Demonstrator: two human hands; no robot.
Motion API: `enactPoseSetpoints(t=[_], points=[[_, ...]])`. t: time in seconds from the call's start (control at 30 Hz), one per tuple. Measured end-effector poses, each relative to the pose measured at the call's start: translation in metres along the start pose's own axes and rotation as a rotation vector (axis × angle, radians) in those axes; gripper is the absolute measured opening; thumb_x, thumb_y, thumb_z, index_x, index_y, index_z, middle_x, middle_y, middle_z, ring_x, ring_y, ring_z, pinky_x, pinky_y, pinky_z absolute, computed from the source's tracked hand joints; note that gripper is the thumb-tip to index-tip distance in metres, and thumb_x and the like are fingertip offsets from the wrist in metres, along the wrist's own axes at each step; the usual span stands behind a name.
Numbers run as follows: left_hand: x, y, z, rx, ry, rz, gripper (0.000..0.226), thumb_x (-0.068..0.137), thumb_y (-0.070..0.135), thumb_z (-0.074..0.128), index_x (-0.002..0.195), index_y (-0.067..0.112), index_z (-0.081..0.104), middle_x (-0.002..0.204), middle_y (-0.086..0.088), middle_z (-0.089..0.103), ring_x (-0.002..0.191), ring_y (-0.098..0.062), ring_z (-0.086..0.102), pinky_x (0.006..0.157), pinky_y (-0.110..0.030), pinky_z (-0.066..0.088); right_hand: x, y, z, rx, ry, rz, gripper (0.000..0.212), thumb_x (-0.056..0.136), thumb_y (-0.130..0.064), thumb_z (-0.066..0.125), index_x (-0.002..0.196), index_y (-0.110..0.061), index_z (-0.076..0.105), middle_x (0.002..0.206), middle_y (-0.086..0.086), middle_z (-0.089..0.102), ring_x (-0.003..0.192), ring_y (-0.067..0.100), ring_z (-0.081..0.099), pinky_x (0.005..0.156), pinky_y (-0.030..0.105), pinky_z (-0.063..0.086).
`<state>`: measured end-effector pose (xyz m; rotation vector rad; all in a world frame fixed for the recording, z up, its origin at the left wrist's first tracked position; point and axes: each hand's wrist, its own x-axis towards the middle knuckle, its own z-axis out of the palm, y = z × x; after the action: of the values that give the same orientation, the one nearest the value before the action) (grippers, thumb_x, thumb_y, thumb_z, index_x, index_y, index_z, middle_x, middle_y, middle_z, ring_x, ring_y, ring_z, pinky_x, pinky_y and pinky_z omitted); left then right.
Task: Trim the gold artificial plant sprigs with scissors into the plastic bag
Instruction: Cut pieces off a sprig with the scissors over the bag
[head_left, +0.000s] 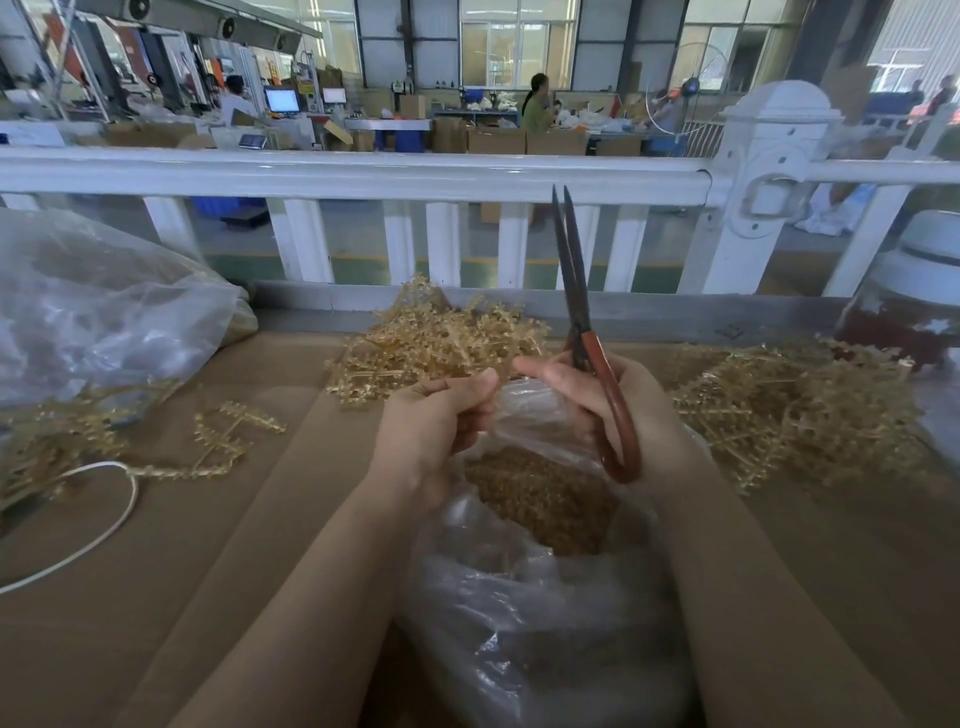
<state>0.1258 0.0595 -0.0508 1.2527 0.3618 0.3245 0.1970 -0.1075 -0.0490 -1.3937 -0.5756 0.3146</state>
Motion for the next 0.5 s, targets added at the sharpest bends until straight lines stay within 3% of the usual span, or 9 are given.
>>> enactPoseSetpoints(t=[0.13, 0.2, 0.3, 0.5], points=[[-0.003, 0.003, -0.001, -0.027, -0.157, -0.055, 0.011, 0.065, 0.028, 0.078, 0.064, 0.017, 0.077, 0.067, 0.002, 0.071, 0.055, -0.006, 0.06, 0.052, -0.015, 0.048, 0.0, -0.001, 0.007, -0.073, 0.069, -0.042, 0.045, 0.072, -0.038, 0.079, 0.102, -0.005, 0.073, 0.057, -0.012, 0.065, 0.048, -0.002, 0.059, 0.05, 0.009, 0.043], [-0.002, 0.003, -0.002, -0.06, -0.189, -0.076, 0.009, 0.067, 0.026, 0.077, 0.066, 0.017, 0.077, 0.067, 0.001, 0.071, 0.056, -0.006, 0.061, 0.052, -0.015, 0.048, 0.003, 0.001, 0.01, -0.2, 0.063, -0.035, 0.032, 0.071, -0.044, 0.081, 0.09, -0.019, 0.077, 0.071, -0.009, 0.073, 0.065, 0.002, 0.069, 0.061, 0.013, 0.052], [-0.001, 0.001, -0.003, -0.143, -0.183, -0.125, 0.011, 0.067, 0.024, 0.075, 0.074, 0.015, 0.076, 0.07, 0.001, 0.072, 0.058, -0.006, 0.063, 0.055, -0.014, 0.051, 0.005, 0.005, 0.013, -0.252, 0.072, -0.007, 0.034, 0.067, -0.048, 0.083, 0.086, -0.02, 0.078, 0.089, 0.002, 0.078, 0.084, 0.019, 0.075, 0.08, 0.034, 0.06], [0.002, -0.002, -0.005, -0.259, -0.128, -0.167, 0.023, 0.072, 0.027, 0.072, 0.09, 0.013, 0.073, 0.074, 0.004, 0.07, 0.058, -0.002, 0.058, 0.056, -0.013, 0.05, 0.004, 0.002, 0.011, -0.026, 0.189, -0.075, 0.018, 0.074, -0.036, 0.087, 0.082, -0.021, 0.079, 0.087, 0.002, 0.078, 0.083, 0.015, 0.075, 0.07, 0.017, 0.056]])
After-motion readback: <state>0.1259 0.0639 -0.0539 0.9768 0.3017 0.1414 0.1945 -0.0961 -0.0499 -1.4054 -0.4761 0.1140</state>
